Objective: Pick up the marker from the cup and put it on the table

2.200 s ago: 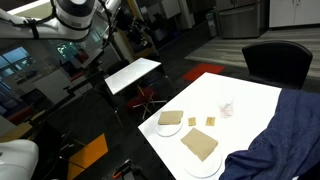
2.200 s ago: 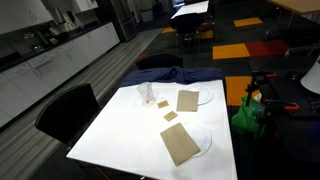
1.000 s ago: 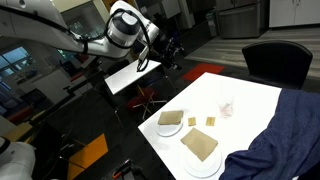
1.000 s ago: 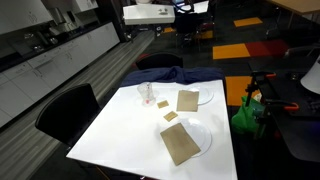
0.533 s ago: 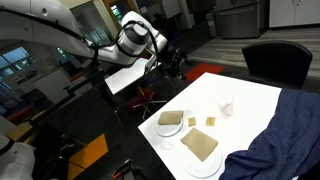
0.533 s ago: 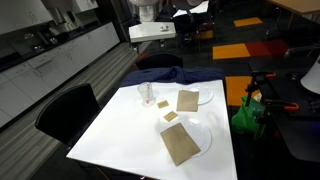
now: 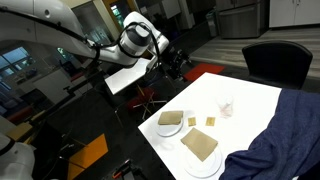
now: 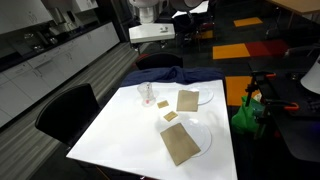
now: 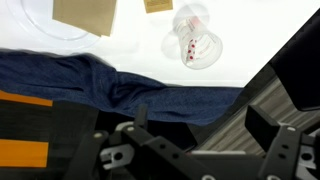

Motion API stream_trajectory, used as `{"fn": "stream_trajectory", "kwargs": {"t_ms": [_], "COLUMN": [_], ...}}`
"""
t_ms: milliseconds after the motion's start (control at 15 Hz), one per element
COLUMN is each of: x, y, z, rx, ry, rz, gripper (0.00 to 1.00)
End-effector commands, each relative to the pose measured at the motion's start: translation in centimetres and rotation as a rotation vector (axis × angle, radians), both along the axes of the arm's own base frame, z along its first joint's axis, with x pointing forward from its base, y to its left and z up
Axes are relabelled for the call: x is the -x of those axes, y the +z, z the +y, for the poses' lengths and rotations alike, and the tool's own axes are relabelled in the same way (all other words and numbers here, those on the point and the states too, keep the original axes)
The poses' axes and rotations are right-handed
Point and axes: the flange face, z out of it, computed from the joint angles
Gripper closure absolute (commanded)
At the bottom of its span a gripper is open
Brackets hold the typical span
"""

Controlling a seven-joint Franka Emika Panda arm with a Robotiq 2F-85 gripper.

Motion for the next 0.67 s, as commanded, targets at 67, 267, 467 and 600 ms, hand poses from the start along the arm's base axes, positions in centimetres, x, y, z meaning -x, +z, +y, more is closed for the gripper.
{"fn": "stream_trajectory", "kwargs": {"t_ms": [67, 267, 467, 600], "x": [-3.6, -6.0, -7.9, -8.8], "y": [-2.9, -4.7, -6.1, -6.8], "z": [-2.2, -3.2, -3.7, -3.7], "rx": [-0.07, -0.1, -0.119, -0.125], "ry": [-0.108, -0.155, -0.2, -0.219], "rz": [0.028, 0.021, 0.026, 0.026], "gripper": [0.0, 0.0, 0.0, 0.0]}}
